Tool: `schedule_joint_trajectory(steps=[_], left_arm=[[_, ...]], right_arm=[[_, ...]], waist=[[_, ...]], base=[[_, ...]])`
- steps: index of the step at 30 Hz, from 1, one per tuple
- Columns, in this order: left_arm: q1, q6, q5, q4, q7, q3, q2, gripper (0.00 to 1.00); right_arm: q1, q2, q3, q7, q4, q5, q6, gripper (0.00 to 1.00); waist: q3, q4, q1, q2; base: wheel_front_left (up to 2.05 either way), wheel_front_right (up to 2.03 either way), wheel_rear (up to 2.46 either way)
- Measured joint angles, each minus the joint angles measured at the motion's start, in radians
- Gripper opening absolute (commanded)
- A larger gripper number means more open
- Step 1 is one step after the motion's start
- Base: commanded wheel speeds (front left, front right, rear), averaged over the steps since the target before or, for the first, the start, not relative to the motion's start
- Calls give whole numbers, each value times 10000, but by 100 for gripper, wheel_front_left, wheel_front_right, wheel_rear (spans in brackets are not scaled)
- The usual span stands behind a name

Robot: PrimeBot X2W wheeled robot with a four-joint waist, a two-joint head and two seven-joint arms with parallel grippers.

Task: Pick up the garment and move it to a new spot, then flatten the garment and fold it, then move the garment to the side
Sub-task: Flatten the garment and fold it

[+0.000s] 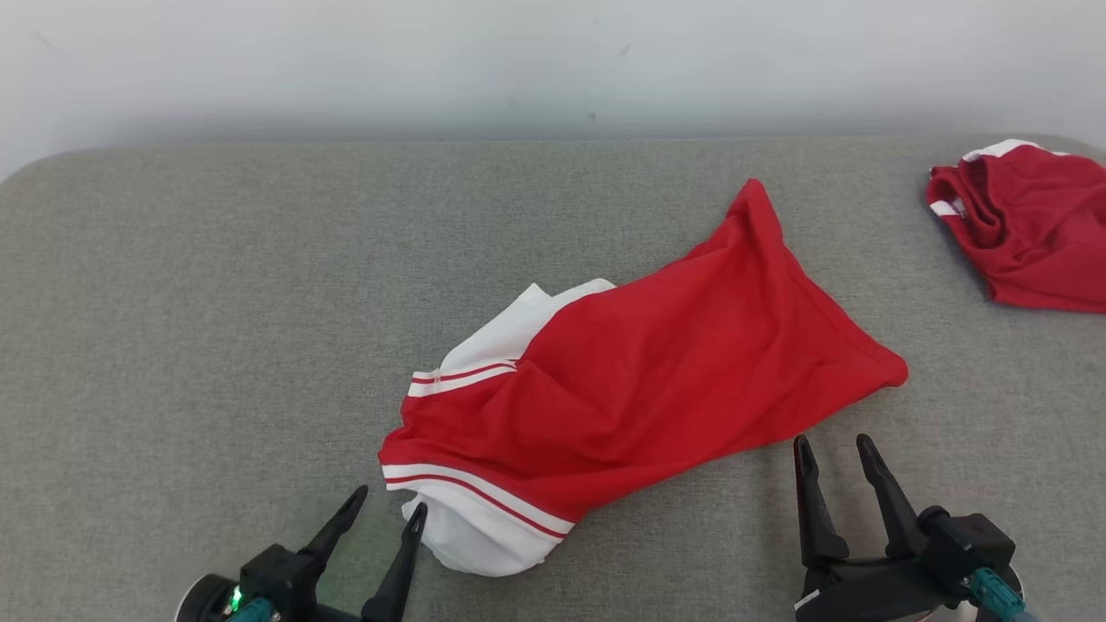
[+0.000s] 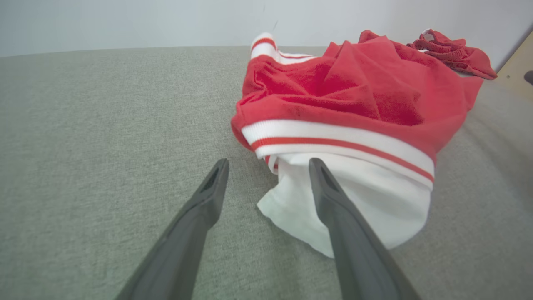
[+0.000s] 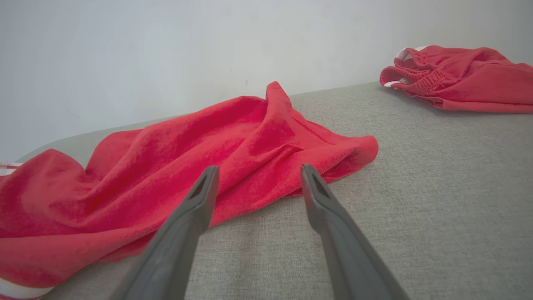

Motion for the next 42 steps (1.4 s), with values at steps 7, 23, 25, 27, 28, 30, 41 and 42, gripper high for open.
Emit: schedule_joint_trajectory(steps=[7, 23, 25, 27, 28, 30, 41, 42], left_arm=[[301, 0, -25, -86, 0, -213, 198, 100], [-561, 0, -516, 1367, 0, -938, 38, 4], [-590, 0, -610, 1415, 0, -1066, 12, 0], [-588, 0, -688, 1312, -2, -1210, 12, 0], [-571, 0, -692, 1244, 0, -1260, 33, 0], [-463, 0, -692, 1020, 0, -1365, 136, 0], [1467, 487, -1233, -849, 27, -698, 965, 0], [1696, 642, -1329, -1101, 54, -587, 1014, 0]], right_arm=[[-49, -2, 100, 0, 27, 42, 0, 100], [-81, -4, 67, 0, 65, 40, 0, 100], [-50, -2, -8, 0, 61, 31, 0, 100], [72, -8, -161, 0, 38, 6, 0, 100], [152, -6, -209, 2, 42, -17, 0, 100], [296, -8, -297, 2, 61, -21, 0, 100], [442, -2, -280, 0, 79, 31, 0, 100], [442, -4, -278, 0, 81, 31, 0, 100]], waist=[[12, 42, 0, 1], [119, -376, 1, 0], [98, -356, 0, 0], [62, -278, 0, 0], [39, -225, 0, 0], [-20, -94, 0, 0], [-452, 858, -2, 0], [-482, 935, -2, 0]], base=[[0, 0, 0], [0, 0, 0], [0, 0, 0], [0, 0, 0], [0, 0, 0], [0, 0, 0], [0, 0, 0], [0, 0, 0]])
